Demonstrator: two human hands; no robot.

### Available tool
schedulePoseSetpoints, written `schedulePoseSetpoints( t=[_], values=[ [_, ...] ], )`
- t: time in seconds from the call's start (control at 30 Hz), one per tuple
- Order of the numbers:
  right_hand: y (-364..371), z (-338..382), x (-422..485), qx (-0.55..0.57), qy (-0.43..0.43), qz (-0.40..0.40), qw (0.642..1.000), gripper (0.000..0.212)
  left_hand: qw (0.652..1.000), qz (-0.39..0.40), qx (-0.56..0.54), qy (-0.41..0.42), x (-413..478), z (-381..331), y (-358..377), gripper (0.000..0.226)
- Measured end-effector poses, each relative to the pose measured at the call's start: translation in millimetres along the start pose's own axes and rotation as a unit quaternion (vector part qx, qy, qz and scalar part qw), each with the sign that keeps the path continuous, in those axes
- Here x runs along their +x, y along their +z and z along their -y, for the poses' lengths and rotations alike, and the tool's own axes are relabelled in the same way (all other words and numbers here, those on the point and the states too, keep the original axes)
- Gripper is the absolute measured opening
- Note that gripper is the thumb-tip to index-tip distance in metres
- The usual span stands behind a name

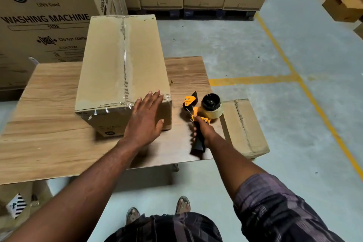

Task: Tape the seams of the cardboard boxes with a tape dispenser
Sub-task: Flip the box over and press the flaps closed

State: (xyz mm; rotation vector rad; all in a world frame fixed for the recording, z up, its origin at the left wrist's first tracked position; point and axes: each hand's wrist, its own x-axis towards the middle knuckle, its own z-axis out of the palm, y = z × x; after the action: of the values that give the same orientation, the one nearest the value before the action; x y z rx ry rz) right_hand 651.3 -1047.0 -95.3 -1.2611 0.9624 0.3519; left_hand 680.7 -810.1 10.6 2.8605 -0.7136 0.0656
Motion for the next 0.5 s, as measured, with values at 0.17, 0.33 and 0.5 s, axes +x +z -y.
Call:
schedulePoseSetpoints(
  t=[0.17,0.33,0.5],
  values=[
    [4,-1,20,0.048,0.051,0.050,0.996,0.060,1.000,0.007,-0.004,0.003,0,1,-3,0.086],
    [7,8,33,-0.211,-0.037,-0.001,0.977,0.117,1.000,0.013,-0.011,0.003,0,2,-3,0.088],
    [20,39,-14,-0.345,-0.238,-0.044,0.907,0.058,1.000,0.009,-0.003,0.008,1,3,0,0.086]
  ],
)
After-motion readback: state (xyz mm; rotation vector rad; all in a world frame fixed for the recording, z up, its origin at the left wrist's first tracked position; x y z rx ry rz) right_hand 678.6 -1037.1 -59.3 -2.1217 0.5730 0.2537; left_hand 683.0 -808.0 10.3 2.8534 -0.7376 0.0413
